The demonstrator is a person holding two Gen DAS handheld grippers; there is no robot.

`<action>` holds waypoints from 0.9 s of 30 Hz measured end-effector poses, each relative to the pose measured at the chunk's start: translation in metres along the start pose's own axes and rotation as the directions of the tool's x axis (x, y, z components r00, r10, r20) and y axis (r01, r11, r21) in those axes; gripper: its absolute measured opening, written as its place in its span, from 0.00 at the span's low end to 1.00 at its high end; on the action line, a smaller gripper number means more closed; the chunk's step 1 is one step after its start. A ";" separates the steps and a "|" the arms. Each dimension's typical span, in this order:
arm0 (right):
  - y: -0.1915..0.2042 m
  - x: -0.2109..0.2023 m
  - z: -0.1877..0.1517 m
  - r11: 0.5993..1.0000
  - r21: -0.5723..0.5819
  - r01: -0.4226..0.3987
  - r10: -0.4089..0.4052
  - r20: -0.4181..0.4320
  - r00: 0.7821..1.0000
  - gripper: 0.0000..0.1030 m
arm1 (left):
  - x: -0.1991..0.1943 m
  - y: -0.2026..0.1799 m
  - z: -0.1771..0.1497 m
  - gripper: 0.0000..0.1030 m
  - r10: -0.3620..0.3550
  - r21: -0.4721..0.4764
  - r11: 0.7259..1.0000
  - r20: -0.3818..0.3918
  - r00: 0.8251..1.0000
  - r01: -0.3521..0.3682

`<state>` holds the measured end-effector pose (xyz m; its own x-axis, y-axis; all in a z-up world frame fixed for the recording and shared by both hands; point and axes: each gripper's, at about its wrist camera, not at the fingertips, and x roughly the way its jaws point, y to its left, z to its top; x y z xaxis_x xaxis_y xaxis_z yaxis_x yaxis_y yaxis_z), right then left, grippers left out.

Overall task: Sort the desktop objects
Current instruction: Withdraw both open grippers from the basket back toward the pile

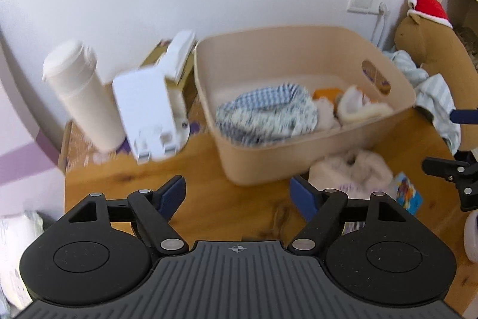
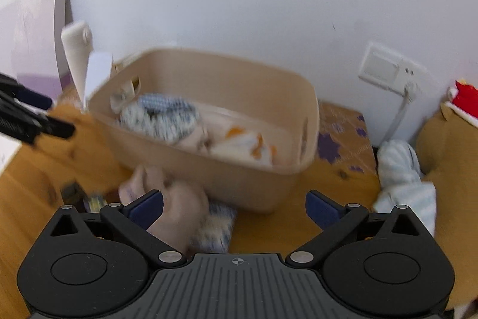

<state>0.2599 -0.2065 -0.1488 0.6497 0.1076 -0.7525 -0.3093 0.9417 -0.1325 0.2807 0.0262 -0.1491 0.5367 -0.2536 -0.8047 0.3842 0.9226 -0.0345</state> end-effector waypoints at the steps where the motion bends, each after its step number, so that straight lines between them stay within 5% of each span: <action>1: 0.000 0.000 -0.007 1.000 0.002 0.005 -0.005 -0.012 1.000 1.00 | 0.001 0.002 -0.005 0.76 -0.002 -0.006 1.000 -0.011 1.000 0.002; 14: -0.012 0.020 -0.077 0.998 0.041 0.044 -0.035 -0.210 0.977 1.00 | 0.023 0.009 -0.056 0.76 -0.010 0.005 1.000 -0.142 0.990 0.011; 27: -0.011 0.047 -0.088 1.000 0.007 0.017 -0.014 -0.290 0.957 1.00 | 0.060 -0.009 -0.073 0.76 -0.003 0.088 0.996 -0.254 0.967 0.026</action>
<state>0.2328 -0.2398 -0.2391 0.4246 -0.0026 -0.9054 -0.2937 0.9455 -0.1404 0.2546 0.0240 -0.2409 0.3275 -0.1743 -0.9286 0.4628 0.8865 -0.0032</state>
